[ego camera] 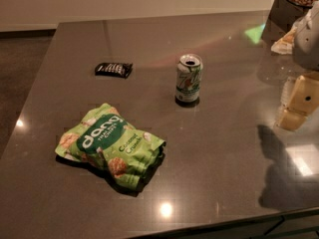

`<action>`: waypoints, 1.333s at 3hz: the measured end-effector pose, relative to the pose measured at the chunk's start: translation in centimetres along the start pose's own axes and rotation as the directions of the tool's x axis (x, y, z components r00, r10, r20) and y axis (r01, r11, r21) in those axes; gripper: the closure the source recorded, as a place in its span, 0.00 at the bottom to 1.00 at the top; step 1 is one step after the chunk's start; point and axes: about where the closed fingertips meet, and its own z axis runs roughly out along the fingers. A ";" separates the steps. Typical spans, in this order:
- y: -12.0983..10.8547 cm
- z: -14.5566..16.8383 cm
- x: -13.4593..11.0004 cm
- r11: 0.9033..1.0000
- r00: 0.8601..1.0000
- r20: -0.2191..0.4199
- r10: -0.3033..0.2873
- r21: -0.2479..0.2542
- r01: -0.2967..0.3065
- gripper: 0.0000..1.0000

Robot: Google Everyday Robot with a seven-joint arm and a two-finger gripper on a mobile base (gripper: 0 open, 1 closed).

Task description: Pick 7up can

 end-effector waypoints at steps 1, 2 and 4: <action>-0.2 -0.1 -0.1 1.000 1.000 -0.001 0.004 0.007 -0.004 0.00; -2.1 1.2 -1.0 0.999 0.999 0.023 0.046 0.021 -0.046 0.00; -6.7 6.3 -4.1 0.991 0.988 0.081 0.133 0.012 -0.134 0.00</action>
Offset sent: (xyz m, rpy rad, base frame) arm 0.0398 0.0082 -0.0122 0.0475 -0.0142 -0.0653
